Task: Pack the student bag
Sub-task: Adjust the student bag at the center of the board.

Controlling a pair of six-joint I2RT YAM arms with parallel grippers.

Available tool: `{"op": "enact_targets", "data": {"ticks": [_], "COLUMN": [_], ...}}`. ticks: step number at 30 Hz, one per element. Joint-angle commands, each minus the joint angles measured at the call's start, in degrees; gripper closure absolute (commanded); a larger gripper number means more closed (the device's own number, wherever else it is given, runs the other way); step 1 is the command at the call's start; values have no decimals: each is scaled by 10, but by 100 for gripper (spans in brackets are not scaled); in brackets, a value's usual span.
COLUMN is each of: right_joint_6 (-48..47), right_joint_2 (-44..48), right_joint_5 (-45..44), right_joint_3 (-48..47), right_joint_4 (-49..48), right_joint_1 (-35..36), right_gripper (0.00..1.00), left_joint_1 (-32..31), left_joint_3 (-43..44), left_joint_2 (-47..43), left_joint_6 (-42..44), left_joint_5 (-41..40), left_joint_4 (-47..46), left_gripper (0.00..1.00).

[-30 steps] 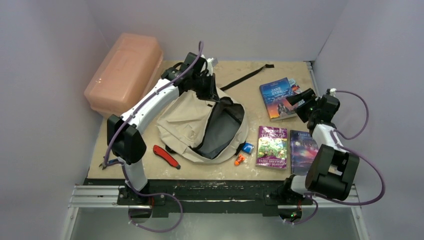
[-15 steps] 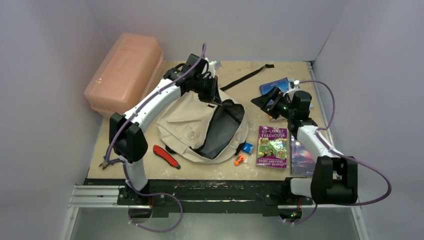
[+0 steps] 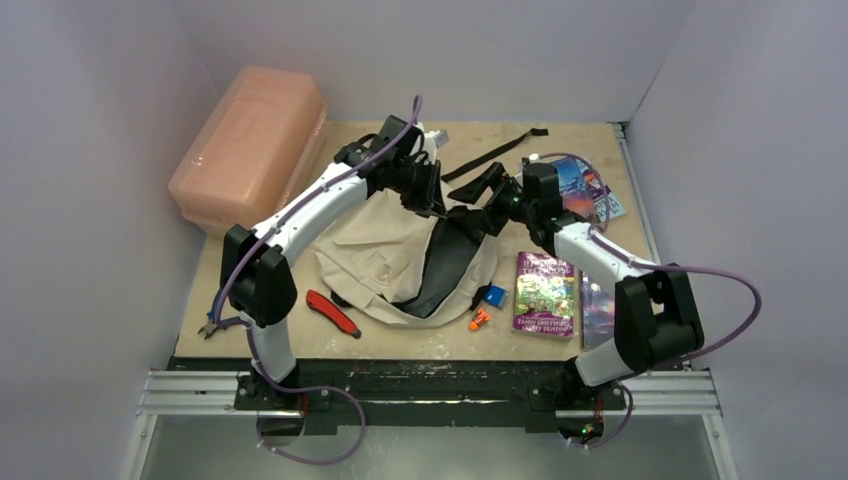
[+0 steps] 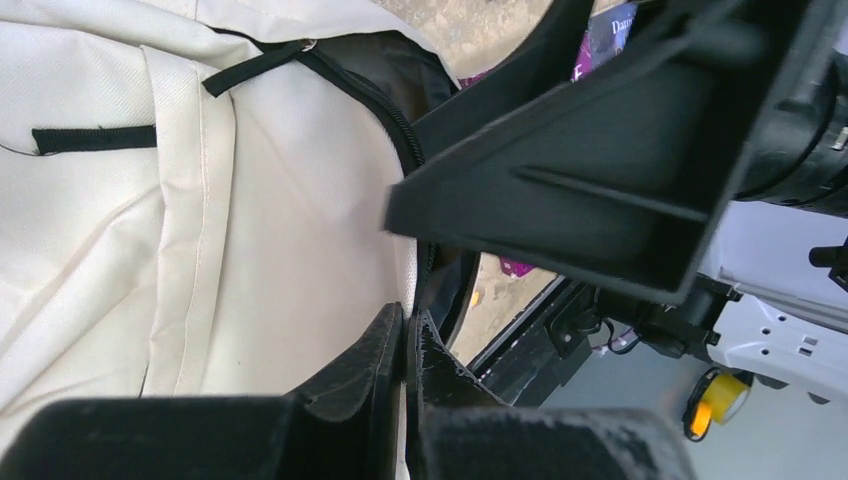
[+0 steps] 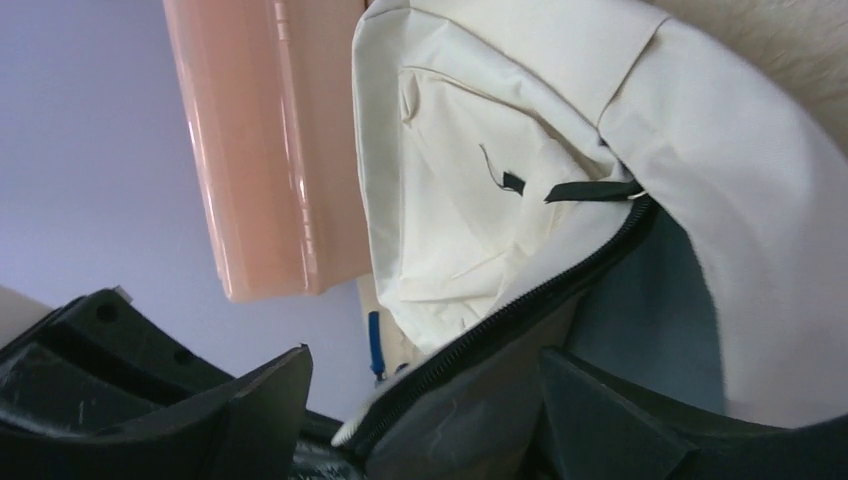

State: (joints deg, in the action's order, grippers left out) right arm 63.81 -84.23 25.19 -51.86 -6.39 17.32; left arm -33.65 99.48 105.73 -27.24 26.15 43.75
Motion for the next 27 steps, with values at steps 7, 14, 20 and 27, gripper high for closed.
{"op": "enact_targets", "data": {"ticks": [7,14,20,27], "right_joint_6": [202,344,397,448], "right_joint_2": [-83,-106,-127,-180], "right_joint_5": [13,0,-18,-51], "right_joint_3": [-43,-42,-72,-113], "right_joint_4": [-108,-191,-229,-298], "right_joint_1": [37,37,35,37], "right_gripper": [73,100,100,100], "left_joint_1": [-35,-90,-103,-101], "left_joint_3": [23,30,32,6], "left_joint_2": [-39,-42,-40,-68], "left_joint_6": [70,119,126,170], "left_joint_5": [-137,-274,-384,-551], "left_joint_4": [40,84,101,81], "left_gripper": [75,38,38,69]}}
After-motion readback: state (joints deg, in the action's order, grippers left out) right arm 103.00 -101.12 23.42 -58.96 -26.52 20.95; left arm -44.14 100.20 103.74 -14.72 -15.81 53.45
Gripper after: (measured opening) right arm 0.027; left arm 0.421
